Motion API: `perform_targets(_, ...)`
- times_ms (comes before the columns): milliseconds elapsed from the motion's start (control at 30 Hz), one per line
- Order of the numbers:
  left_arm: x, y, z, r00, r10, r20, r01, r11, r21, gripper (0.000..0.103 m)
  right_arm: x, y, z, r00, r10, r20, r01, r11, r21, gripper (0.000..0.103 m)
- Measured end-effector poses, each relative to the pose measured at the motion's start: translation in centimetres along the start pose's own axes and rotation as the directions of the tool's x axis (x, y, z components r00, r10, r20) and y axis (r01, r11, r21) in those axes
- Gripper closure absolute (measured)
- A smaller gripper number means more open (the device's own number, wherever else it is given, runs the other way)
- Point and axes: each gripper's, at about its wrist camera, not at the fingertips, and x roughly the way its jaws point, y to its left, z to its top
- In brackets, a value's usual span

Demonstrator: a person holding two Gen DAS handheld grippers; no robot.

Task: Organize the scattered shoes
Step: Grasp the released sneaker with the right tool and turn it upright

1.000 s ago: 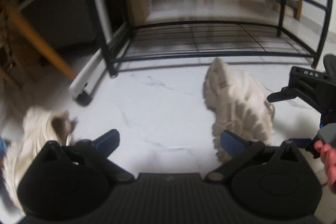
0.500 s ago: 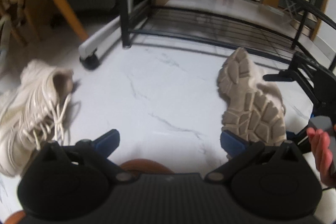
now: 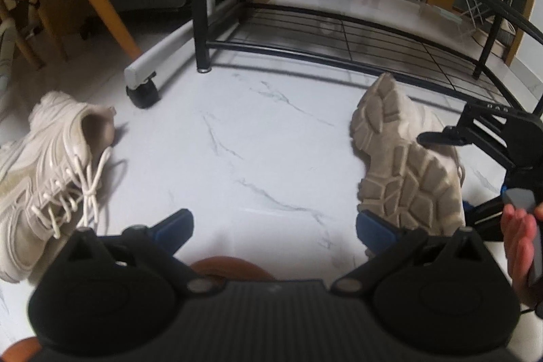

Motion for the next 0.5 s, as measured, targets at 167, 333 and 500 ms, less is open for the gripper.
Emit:
perform_targets(167, -0.2, 0.0, -0.1, 1.0, 0.002, 0.005, -0.002, 1.0, -0.01, 0.001, -0.8, 3.2, -0.6, 0.999, -0.034, 0.035, 0.041, 0.969, -0.243, 0.035)
perform_targets(333, -0.3, 0.1, -0.1, 1.0, 0.005, 0.005, -0.005, 1.0, -0.025, 0.001, -0.8, 5.9, -1.9, 0.999, 0.032, -0.025, -0.039, 0.927, -0.374, 0.017)
perform_targets(500, -0.3, 0.5, -0.1, 1.0, 0.013, 0.0, -0.013, 0.998, -0.055, 0.001, 0.0, 8.5, -4.3, 0.99, 0.087, -0.111, -0.133, 0.844, -0.519, 0.01)
